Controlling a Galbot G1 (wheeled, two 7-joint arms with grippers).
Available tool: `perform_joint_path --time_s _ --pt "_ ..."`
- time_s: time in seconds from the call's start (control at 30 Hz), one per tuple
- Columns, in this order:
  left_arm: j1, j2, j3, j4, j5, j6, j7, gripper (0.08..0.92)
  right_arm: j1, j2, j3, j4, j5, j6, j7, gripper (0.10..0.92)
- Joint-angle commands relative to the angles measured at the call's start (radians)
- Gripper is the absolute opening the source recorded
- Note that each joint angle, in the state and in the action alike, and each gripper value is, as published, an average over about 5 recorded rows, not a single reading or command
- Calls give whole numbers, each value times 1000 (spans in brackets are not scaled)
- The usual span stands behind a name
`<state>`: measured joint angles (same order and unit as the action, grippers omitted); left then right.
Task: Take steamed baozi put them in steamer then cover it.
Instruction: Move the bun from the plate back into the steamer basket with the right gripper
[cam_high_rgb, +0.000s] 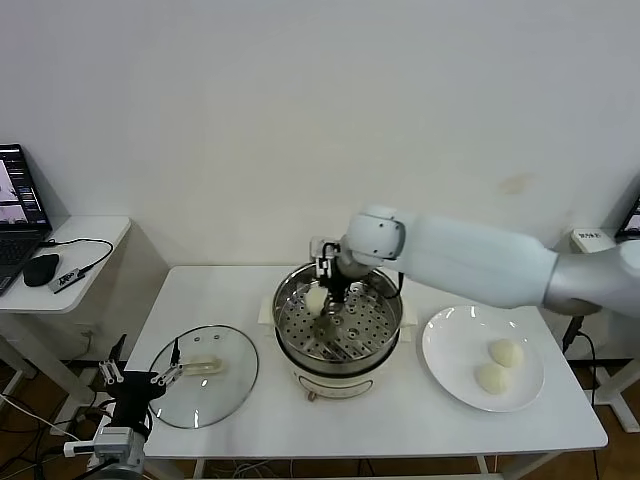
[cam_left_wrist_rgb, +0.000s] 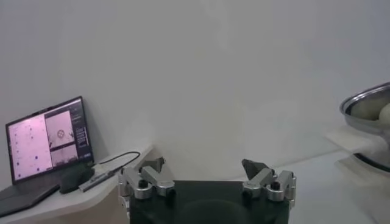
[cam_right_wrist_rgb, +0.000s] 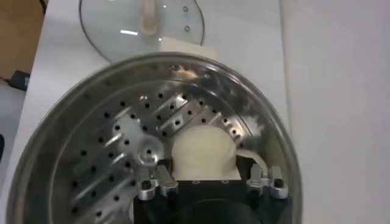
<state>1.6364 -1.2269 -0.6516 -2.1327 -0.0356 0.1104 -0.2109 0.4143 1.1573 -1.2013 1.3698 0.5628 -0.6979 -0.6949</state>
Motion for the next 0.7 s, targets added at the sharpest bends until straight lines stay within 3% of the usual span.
perform_joint_path --time_s 0.03,0.5,0.7 --pt "1 1 -4 2 -1 -1 1 823 -50 79 4 -51 22 -28 52 645" --pt "-2 -1 -1 4 -2 -1 3 823 -39 86 1 -72 17 -30 22 651" --pt "-1 0 -1 1 -1 0 4 823 -7 43 -3 -26 -1 -30 -38 778"
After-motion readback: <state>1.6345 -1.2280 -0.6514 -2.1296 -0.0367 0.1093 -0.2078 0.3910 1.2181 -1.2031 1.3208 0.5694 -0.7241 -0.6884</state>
